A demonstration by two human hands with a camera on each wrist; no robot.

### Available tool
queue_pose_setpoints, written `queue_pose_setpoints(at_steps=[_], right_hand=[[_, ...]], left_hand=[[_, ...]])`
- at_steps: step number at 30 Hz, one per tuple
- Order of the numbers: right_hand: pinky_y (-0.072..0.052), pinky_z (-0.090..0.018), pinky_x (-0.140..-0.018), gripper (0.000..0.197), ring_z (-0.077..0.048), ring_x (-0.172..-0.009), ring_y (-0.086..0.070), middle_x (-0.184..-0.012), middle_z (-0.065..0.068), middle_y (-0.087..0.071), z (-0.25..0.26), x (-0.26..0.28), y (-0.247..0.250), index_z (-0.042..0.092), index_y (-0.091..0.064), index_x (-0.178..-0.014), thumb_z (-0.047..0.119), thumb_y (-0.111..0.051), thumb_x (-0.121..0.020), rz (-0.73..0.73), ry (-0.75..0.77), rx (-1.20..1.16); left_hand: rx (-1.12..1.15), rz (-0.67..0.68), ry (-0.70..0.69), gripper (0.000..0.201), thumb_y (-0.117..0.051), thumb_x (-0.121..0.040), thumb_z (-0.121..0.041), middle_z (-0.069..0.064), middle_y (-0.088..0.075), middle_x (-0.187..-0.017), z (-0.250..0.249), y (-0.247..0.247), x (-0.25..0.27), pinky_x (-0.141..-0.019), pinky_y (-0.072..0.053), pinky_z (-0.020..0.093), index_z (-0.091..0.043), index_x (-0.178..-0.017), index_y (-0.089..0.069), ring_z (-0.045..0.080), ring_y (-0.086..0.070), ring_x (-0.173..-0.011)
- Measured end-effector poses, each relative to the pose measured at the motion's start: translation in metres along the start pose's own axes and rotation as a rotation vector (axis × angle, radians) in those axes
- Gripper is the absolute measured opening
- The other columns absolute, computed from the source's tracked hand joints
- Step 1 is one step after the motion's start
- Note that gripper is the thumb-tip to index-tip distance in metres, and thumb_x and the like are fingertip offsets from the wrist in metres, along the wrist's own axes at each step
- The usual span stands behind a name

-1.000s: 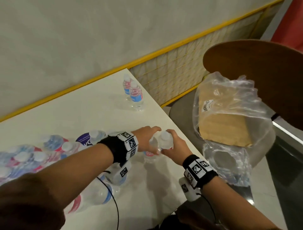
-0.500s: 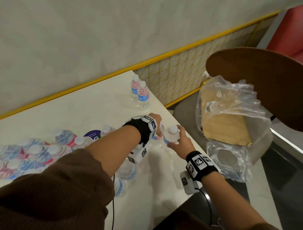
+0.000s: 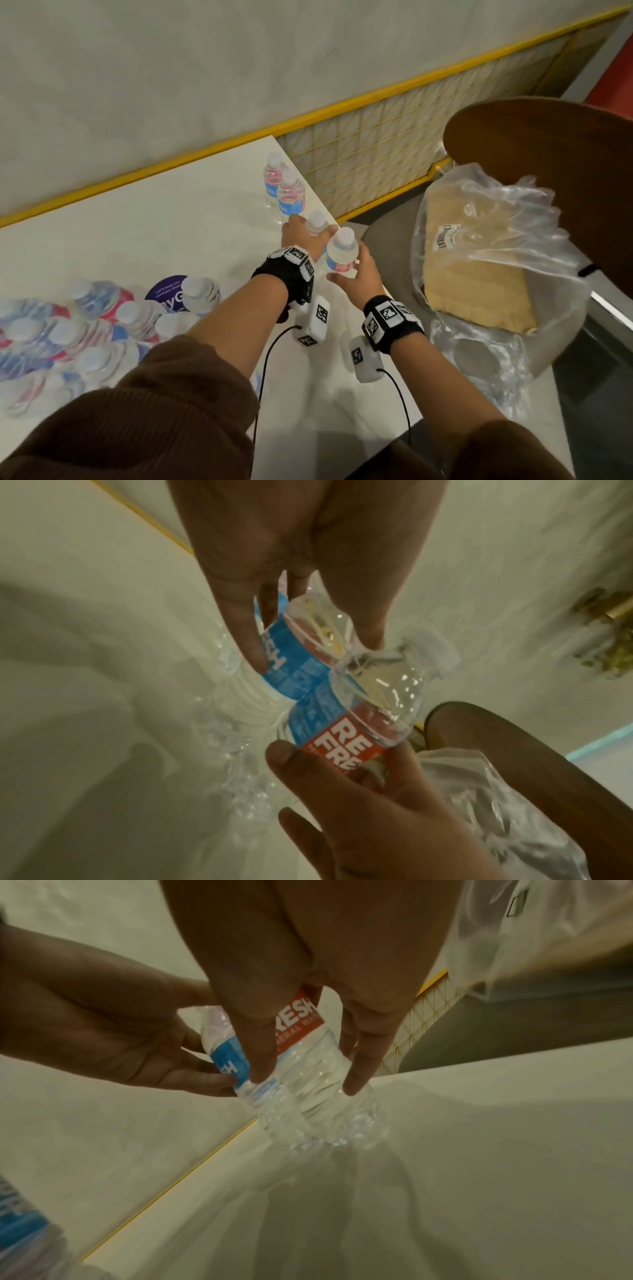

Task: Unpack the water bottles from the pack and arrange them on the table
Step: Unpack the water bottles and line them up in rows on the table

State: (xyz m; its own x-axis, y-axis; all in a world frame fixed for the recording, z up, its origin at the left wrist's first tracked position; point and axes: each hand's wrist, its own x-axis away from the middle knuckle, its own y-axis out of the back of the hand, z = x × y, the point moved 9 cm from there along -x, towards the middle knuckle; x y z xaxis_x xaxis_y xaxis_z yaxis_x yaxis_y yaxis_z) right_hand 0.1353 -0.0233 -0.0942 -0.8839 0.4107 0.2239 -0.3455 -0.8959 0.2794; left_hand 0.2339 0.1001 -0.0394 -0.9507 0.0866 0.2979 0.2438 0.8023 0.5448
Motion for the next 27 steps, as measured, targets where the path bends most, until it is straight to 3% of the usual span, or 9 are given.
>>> queue_pose_setpoints(at_steps=[2, 4, 7, 10, 15, 19, 21, 23, 27], right_hand=[[-0.045, -0.034, -0.098, 0.076, -0.021, -0.12, -0.052, -0.136, -0.006, -0.049, -0.003, -0.006, 0.0, 0.019, -0.037, -0.136, 0.009, -0.078, -0.072, -0.024, -0.008, 0.014], [-0.042, -0.028, -0.094, 0.071, -0.019, -0.12, -0.052, -0.134, -0.005, -0.051, -0.004, -0.01, 0.0, 0.016, -0.036, -0.137, 0.01, -0.074, -0.077, -0.024, -0.019, 0.015], [-0.038, -0.024, -0.091, 0.067, -0.017, -0.123, -0.049, -0.135, -0.003, -0.051, -0.002, -0.014, -0.003, 0.016, -0.034, -0.139, 0.01, -0.07, -0.082, -0.005, -0.018, 0.024], [-0.037, -0.024, -0.094, 0.07, -0.02, -0.128, -0.046, -0.141, -0.004, -0.047, -0.004, -0.017, -0.008, 0.015, -0.03, -0.142, 0.011, -0.068, -0.083, 0.017, -0.021, 0.033], [-0.038, -0.024, -0.094, 0.08, -0.021, -0.126, -0.048, -0.141, -0.005, -0.046, -0.012, -0.02, -0.009, 0.016, -0.025, -0.141, 0.013, -0.074, -0.078, -0.014, -0.06, 0.038], [-0.038, -0.028, -0.102, 0.073, -0.021, -0.127, -0.046, -0.142, -0.006, -0.044, -0.009, -0.024, -0.013, 0.017, -0.028, -0.142, 0.012, -0.07, -0.082, -0.011, -0.037, 0.049], [-0.033, -0.038, -0.112, 0.074, -0.025, -0.13, -0.041, -0.143, -0.01, -0.034, -0.011, -0.025, -0.015, 0.02, -0.026, -0.145, 0.013, -0.067, -0.084, 0.001, -0.013, 0.1], [-0.028, -0.04, -0.114, 0.077, -0.026, -0.134, -0.034, -0.143, -0.011, -0.027, -0.013, -0.025, -0.018, 0.023, -0.022, -0.147, 0.017, -0.067, -0.084, 0.008, -0.009, 0.161], [-0.03, -0.035, -0.111, 0.088, -0.02, -0.13, -0.025, -0.133, -0.004, -0.038, -0.001, -0.028, -0.02, 0.019, -0.033, -0.139, 0.04, -0.08, -0.067, -0.071, 0.01, 0.205]], left_hand=[[0.16, 0.016, 0.035, 0.051, -0.071, -0.079, -0.032, 0.009, -0.056, -0.113, 0.01, 0.0, -0.004, -0.089, -0.046, 0.034, -0.007, -0.116, -0.047, 0.027, -0.058, -0.106], [0.26, 0.058, 0.074, 0.046, -0.064, -0.082, -0.015, 0.006, -0.053, -0.111, 0.022, -0.003, -0.004, -0.095, -0.049, 0.04, -0.009, -0.122, -0.041, 0.027, -0.058, -0.107], [0.232, 0.08, 0.041, 0.068, -0.059, -0.082, -0.001, 0.011, -0.048, -0.131, 0.036, -0.005, -0.004, -0.1, -0.045, 0.043, -0.012, -0.14, -0.025, 0.028, -0.052, -0.117], [0.135, 0.12, 0.028, 0.079, -0.058, -0.081, 0.007, 0.01, -0.043, -0.138, 0.047, -0.013, -0.008, -0.1, -0.042, 0.038, -0.012, -0.146, -0.016, 0.029, -0.049, -0.122], [0.034, 0.147, -0.033, 0.069, -0.072, -0.077, -0.009, 0.012, -0.053, -0.133, 0.041, -0.023, -0.024, -0.103, -0.043, 0.043, -0.009, -0.135, -0.036, 0.032, -0.054, -0.119], [0.072, 0.111, -0.005, 0.069, -0.07, -0.079, -0.011, 0.011, -0.055, -0.131, 0.047, -0.017, -0.038, -0.102, -0.043, 0.043, -0.012, -0.138, -0.033, 0.032, -0.054, -0.117], [0.091, 0.074, 0.023, 0.066, -0.068, -0.082, -0.011, 0.011, -0.053, -0.131, 0.052, -0.013, -0.041, -0.101, -0.043, 0.041, -0.01, -0.137, -0.031, 0.031, -0.054, -0.118], [0.121, 0.051, 0.042, 0.061, -0.067, -0.084, -0.011, 0.011, -0.052, -0.131, 0.054, -0.01, -0.043, -0.1, -0.043, 0.039, -0.007, -0.133, -0.031, 0.031, -0.053, -0.118], [0.204, 0.003, 0.006, 0.076, -0.076, -0.074, -0.019, 0.013, -0.053, -0.13, 0.041, -0.007, -0.043, -0.098, -0.046, 0.038, -0.007, -0.133, -0.03, 0.03, -0.056, -0.114]])
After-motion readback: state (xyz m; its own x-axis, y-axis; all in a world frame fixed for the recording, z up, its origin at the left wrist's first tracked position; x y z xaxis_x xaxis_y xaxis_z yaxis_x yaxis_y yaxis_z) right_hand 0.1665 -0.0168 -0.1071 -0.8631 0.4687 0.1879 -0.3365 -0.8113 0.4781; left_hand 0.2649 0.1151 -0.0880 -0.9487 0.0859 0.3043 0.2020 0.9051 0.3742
